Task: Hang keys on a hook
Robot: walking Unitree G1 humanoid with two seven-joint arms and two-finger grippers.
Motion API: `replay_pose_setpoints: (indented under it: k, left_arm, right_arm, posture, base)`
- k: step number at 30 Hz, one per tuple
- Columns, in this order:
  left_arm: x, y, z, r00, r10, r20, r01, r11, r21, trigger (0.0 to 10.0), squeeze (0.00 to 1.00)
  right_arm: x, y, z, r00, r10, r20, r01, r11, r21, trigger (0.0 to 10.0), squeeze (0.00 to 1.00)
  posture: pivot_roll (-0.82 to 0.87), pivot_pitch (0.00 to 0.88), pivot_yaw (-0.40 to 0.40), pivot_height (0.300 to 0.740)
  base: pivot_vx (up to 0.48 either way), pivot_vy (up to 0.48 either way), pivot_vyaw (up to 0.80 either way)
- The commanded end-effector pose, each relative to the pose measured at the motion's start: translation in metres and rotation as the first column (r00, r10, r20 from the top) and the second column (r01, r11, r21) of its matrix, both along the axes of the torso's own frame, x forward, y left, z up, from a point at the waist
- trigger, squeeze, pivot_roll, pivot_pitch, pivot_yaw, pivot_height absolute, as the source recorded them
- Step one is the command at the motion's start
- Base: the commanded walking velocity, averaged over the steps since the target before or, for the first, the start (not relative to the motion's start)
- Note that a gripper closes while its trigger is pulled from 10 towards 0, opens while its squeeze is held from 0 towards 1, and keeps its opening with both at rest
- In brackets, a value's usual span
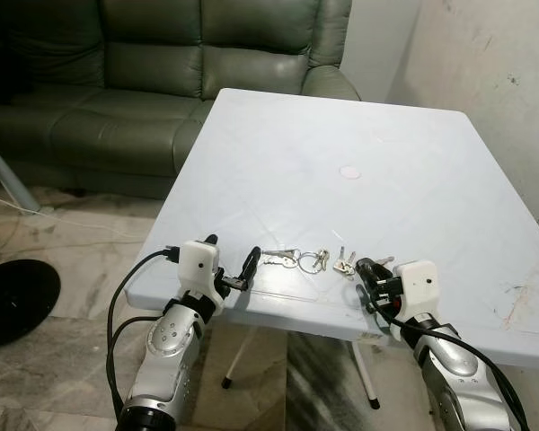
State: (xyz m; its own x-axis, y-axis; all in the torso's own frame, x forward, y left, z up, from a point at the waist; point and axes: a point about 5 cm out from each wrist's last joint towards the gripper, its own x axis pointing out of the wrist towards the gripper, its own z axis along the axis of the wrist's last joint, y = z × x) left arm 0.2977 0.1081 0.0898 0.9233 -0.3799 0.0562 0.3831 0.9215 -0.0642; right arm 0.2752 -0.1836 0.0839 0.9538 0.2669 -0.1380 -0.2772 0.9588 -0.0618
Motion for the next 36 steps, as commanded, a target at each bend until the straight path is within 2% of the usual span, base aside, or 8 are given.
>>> replay_pose_setpoints:
  k: [1,8,9,13,14,15,27,36]
  left_arm:
    - [0.002,-0.001,0.006,1.000,-0.003,0.017,0.003,1.000,0.003,10.0,0.00]
    - [0.002,-0.002,0.006,1.000,-0.003,0.018,0.003,1.000,0.001,10.0,0.00]
    - [0.002,-0.002,0.006,1.000,-0.002,0.017,0.002,1.000,0.001,10.0,0.00]
    - [0.002,-0.002,0.006,1.000,-0.002,0.017,0.002,1.000,-0.001,10.0,0.00]
    - [0.002,-0.002,0.006,1.000,-0.001,0.016,0.001,1.000,-0.002,10.0,0.00]
    - [0.002,-0.002,0.005,1.000,0.000,0.016,0.000,1.000,-0.002,10.0,0.00]
    - [0.003,0.001,0.006,1.000,0.013,0.022,-0.013,1.000,0.000,10.0,0.00]
    - [0.010,0.004,0.018,0.998,0.040,0.055,-0.039,0.999,-0.022,10.0,0.00]
  right_arm:
    - [-0.002,-0.001,0.001,1.000,0.016,0.002,-0.016,1.000,-0.015,0.0,0.00]
    - [-0.005,-0.005,-0.002,0.999,0.031,-0.017,-0.032,0.998,-0.057,0.0,0.00]
    - [-0.005,-0.006,-0.003,0.999,0.026,-0.023,-0.027,0.998,-0.057,0.8,0.00]
    - [-0.006,-0.006,-0.001,0.999,0.039,-0.015,-0.040,0.998,-0.042,0.0,0.00]
    - [-0.006,-0.006,-0.002,0.999,0.031,-0.023,-0.032,0.998,-0.058,8.1,0.00]
    - [-0.005,-0.006,-0.003,0.999,0.028,-0.031,-0.030,0.997,-0.067,10.0,0.00]
    - [-0.002,-0.003,0.009,0.996,0.018,0.082,-0.016,1.000,-0.026,10.0,0.00]
    - [0.009,-0.002,0.038,0.958,-0.145,0.249,0.107,0.981,0.159,10.0,0.00]
  posture:
    - [0.01,0.073,-0.088,0.740]
    - [0.00,0.073,-0.091,0.740]
    - [0.00,0.073,-0.092,0.740]
    - [0.00,0.073,-0.092,0.740]
    - [0.00,0.073,-0.092,0.740]
    - [0.00,0.073,-0.095,0.740]
    - [0.00,0.080,-0.096,0.740]
    - [0.00,0.074,-0.095,0.740]
  base:
    - [0.000,0.000,0.00]
    - [0.000,0.000,0.00]
    - [0.000,0.000,0.00]
    - [0.000,0.000,0.00]
    - [0.000,0.000,0.00]
    - [0.000,0.000,0.00]
    - [0.000,0.000,0.00]
    - [0.000,0.000,0.00]
